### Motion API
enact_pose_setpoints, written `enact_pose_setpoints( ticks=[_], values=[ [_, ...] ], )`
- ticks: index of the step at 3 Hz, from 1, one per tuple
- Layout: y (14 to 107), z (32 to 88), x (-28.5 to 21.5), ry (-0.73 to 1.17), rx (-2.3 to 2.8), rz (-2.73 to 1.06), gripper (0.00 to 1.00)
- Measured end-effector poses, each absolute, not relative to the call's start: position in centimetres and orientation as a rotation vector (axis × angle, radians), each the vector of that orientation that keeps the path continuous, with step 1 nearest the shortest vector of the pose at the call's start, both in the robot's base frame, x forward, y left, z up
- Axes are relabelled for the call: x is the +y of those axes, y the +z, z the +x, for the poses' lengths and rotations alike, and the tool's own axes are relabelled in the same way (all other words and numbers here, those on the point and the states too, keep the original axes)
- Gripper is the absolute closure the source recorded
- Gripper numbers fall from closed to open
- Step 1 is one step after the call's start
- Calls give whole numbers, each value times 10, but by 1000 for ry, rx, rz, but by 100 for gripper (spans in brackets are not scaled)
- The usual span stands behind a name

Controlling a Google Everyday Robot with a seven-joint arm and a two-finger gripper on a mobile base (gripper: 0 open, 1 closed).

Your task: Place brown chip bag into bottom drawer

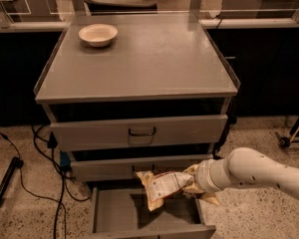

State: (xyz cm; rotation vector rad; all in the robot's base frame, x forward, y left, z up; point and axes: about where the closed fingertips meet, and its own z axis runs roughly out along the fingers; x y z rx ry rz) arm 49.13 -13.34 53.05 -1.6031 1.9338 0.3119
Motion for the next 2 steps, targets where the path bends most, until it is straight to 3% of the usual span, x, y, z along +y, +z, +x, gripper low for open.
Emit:
enact_pose_setpoints(
  ticks=[2],
  values=[
    [495, 496, -143, 261, 1953, -1582, 100]
  ],
)
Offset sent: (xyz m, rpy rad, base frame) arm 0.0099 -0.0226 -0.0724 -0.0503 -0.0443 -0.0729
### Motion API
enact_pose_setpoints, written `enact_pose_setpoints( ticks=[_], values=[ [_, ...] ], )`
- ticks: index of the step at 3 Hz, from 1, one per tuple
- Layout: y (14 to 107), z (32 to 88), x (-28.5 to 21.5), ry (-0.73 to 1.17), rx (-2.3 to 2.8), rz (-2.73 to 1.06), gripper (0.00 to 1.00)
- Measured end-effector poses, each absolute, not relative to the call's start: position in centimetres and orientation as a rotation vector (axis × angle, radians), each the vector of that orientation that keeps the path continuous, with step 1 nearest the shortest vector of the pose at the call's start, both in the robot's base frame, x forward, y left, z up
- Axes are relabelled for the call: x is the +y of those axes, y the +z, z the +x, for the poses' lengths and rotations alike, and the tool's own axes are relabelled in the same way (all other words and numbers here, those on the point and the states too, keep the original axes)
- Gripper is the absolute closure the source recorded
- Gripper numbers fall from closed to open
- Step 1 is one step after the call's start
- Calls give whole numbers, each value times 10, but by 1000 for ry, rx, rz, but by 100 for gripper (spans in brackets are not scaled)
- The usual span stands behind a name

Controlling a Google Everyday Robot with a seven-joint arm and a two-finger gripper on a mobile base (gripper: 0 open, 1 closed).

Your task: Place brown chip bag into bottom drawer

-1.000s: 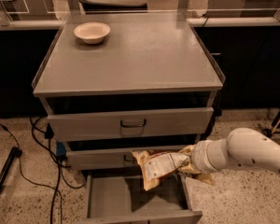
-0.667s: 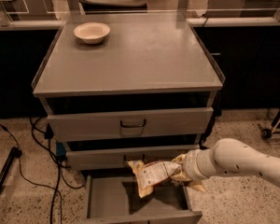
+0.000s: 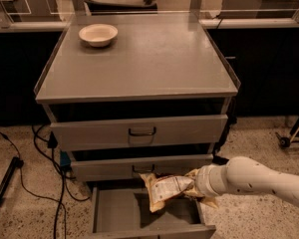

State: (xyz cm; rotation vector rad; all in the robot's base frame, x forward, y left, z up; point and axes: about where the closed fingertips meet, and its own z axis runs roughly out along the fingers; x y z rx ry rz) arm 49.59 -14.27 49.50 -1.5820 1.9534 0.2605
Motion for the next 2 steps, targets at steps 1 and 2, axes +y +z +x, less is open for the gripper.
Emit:
enact_pose_setpoints(
  ticks=[1, 2],
  values=[
    [454, 507, -147, 230, 1975, -1552, 100],
    [414, 517, -141, 246, 1982, -1551, 100]
  ],
)
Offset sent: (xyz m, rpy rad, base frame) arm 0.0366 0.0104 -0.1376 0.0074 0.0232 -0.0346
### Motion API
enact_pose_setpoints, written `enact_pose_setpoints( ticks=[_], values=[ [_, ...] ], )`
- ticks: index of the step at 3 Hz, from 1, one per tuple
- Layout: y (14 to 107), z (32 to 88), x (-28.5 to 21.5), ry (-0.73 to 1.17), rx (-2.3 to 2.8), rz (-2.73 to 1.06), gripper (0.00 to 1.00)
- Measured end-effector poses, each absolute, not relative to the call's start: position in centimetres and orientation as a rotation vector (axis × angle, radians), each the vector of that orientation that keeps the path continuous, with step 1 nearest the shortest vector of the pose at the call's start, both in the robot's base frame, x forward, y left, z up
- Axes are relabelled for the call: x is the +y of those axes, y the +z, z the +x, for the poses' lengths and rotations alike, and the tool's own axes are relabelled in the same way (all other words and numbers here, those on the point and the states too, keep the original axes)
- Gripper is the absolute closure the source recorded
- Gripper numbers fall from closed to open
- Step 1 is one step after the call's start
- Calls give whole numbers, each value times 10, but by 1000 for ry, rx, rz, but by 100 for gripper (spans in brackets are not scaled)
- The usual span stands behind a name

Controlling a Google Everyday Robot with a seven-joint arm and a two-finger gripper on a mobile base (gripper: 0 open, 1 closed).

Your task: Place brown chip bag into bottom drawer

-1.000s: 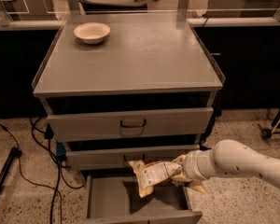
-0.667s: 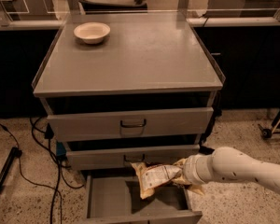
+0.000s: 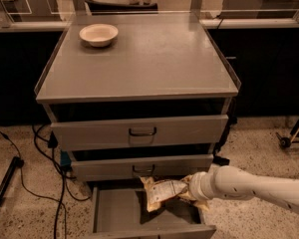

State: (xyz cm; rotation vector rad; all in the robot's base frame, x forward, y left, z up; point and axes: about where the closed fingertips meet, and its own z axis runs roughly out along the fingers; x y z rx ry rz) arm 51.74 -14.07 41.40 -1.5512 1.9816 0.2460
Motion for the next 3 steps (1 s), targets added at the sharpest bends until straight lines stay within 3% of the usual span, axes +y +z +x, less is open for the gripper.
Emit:
enact_pose_setpoints(
  ticks=[3],
  values=[
    [319, 524, -117, 315, 2005, -1548, 100]
  ],
)
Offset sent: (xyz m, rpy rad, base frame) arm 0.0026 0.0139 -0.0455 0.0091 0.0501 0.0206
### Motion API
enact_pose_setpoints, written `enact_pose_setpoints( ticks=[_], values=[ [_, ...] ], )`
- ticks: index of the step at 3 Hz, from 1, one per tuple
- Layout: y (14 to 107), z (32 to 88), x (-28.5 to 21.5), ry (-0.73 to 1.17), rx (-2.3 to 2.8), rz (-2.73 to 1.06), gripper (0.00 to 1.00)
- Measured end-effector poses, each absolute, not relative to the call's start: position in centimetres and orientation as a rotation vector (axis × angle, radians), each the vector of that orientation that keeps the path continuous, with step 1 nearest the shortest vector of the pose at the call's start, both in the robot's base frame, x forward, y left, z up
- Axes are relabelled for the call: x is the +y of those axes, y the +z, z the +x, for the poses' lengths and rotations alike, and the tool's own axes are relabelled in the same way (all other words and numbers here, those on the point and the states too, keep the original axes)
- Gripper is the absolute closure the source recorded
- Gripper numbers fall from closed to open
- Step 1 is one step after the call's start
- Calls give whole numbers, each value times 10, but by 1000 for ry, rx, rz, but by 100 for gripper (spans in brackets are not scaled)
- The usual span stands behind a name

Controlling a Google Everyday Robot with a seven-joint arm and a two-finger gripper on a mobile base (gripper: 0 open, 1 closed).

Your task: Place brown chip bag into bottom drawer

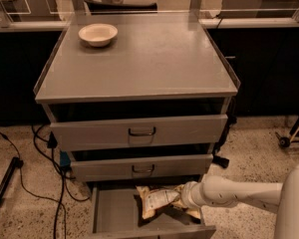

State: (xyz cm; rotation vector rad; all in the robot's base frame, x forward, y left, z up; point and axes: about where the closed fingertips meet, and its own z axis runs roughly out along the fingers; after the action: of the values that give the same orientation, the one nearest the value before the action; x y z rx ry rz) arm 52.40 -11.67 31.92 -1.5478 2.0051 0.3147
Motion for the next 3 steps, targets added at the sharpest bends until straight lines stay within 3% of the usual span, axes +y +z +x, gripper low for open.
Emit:
enact_pose_setpoints(
  ticks=[3],
  values=[
    [262, 548, -92, 297, 1884, -1518, 100]
  ],
)
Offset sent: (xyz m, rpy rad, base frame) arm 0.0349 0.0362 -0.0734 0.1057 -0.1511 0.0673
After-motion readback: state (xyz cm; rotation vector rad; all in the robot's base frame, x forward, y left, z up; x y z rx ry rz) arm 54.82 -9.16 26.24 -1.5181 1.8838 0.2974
